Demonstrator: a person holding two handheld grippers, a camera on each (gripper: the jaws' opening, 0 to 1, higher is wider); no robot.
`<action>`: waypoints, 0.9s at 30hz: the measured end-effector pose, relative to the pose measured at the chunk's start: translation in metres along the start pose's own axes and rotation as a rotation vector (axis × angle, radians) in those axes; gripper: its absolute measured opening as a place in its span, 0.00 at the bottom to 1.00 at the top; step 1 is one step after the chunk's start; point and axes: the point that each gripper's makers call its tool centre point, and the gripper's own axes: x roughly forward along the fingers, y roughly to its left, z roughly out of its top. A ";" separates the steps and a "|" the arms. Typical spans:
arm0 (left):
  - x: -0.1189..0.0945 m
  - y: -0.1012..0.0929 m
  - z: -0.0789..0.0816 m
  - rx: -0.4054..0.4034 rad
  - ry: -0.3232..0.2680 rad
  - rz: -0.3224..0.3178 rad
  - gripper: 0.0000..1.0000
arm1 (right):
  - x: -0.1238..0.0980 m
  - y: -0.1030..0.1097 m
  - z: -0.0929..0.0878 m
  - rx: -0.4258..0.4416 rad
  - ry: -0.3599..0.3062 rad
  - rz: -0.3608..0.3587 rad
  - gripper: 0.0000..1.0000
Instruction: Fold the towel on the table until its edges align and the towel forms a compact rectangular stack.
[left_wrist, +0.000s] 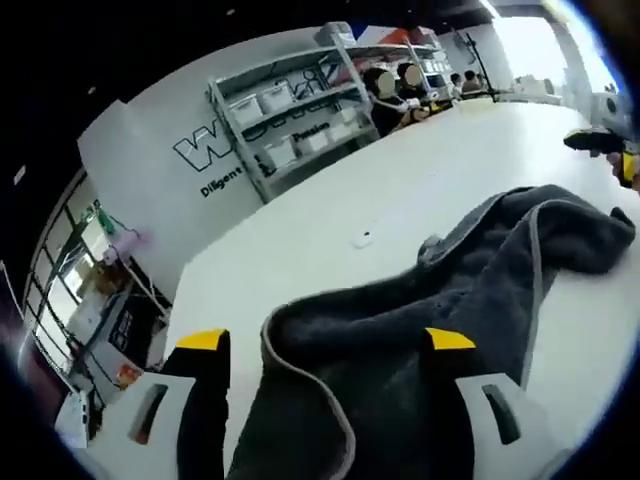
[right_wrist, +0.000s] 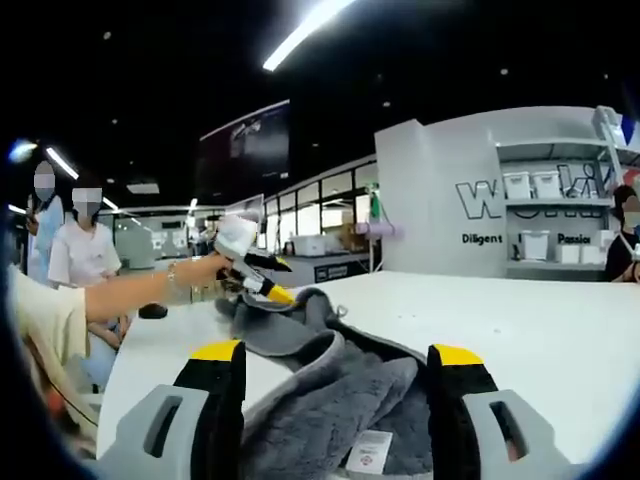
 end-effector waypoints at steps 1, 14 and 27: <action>-0.006 0.000 0.000 0.013 -0.005 0.010 0.82 | 0.000 0.001 0.000 -0.001 -0.001 0.001 0.74; -0.095 -0.055 -0.017 0.068 -0.099 -0.004 0.99 | -0.004 0.009 -0.006 0.000 0.012 -0.006 0.74; -0.116 -0.098 -0.052 0.128 -0.186 -0.050 0.81 | -0.006 0.011 -0.009 0.014 0.013 -0.014 0.74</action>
